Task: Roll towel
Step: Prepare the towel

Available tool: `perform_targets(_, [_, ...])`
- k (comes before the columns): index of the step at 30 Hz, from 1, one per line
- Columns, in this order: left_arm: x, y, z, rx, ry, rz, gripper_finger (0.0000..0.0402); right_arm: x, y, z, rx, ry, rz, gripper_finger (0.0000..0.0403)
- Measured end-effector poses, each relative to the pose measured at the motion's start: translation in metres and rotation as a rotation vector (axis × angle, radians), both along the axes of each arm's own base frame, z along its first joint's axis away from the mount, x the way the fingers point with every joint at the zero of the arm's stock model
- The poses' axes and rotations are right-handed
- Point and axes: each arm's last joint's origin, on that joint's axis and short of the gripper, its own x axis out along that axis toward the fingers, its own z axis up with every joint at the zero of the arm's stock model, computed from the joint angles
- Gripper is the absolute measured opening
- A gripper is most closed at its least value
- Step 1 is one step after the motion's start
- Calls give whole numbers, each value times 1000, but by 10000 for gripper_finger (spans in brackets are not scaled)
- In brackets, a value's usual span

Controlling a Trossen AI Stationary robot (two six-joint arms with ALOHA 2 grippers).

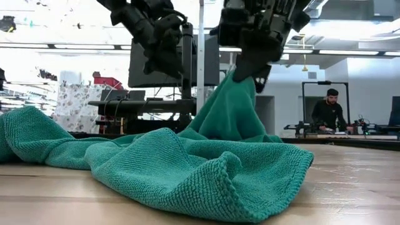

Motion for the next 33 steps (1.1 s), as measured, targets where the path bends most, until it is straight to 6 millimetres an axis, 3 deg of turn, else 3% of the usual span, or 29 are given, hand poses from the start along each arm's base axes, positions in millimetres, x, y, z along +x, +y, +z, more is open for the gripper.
perform_targets(3, [2,0,-3,29,12,-40,116,6,8,-14,133,67,8,93])
perform_targets(6, [3,0,-7,19,27,-53,116,7,7,-15,232,105,17,153])
perform_targets(10, [13,2,-17,10,30,-51,116,-3,-12,1,267,159,-89,219])
perform_targets(13, [26,6,-30,-27,8,-79,116,-14,-20,29,169,78,-190,248])
perform_targets(17, [51,15,-47,-51,16,-119,116,-31,-25,61,54,-26,-307,259])
perform_targets(21, [78,24,-76,-62,110,-155,116,-48,-26,80,-61,-67,-407,260])
perform_targets(27, [110,27,-115,-25,262,-210,116,-64,-22,85,-125,-7,-444,260])
perform_targets(33, [130,22,-127,20,299,-303,116,-65,-9,79,-162,36,-432,260])
